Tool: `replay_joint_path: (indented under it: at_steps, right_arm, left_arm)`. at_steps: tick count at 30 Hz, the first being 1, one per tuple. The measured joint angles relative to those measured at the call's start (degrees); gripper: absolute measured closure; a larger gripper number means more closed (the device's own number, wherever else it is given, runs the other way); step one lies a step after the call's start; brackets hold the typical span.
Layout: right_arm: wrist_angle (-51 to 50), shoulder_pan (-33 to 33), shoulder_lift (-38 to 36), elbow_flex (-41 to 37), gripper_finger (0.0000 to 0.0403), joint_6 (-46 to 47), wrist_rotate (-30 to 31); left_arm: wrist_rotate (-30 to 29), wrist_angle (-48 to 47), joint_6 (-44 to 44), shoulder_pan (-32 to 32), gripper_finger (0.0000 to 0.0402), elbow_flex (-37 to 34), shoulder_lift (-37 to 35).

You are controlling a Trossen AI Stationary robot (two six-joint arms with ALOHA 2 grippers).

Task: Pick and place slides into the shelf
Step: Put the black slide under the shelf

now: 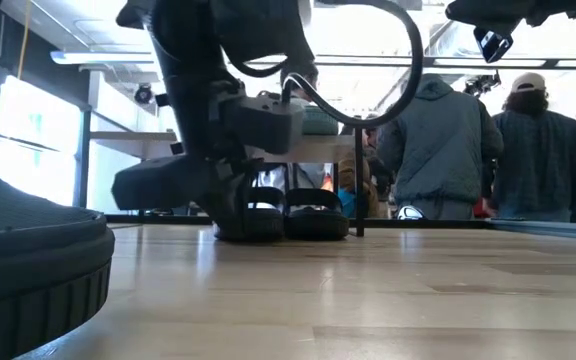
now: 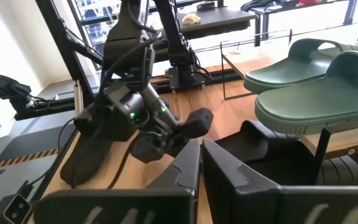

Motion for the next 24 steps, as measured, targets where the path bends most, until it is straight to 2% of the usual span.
replay_joint_path:
  at_steps: [13,18,24]
  right_arm:
    - [-0.8,0.0,0.0,0.0,0.0394,0.3,0.0]
    - [-6.1,-0.6,0.0,0.0,0.0394,2.9,-1.7]
    - [-13.2,-6.1,2.2,0.0,0.0394,6.9,-4.3]
  left_arm:
    - [-1.2,0.5,5.3,4.6,0.0388,0.0,0.4]
    - [-1.1,0.6,6.7,6.0,0.0388,0.0,0.8]
    - [-1.9,0.5,7.9,6.7,0.0388,0.0,0.7]
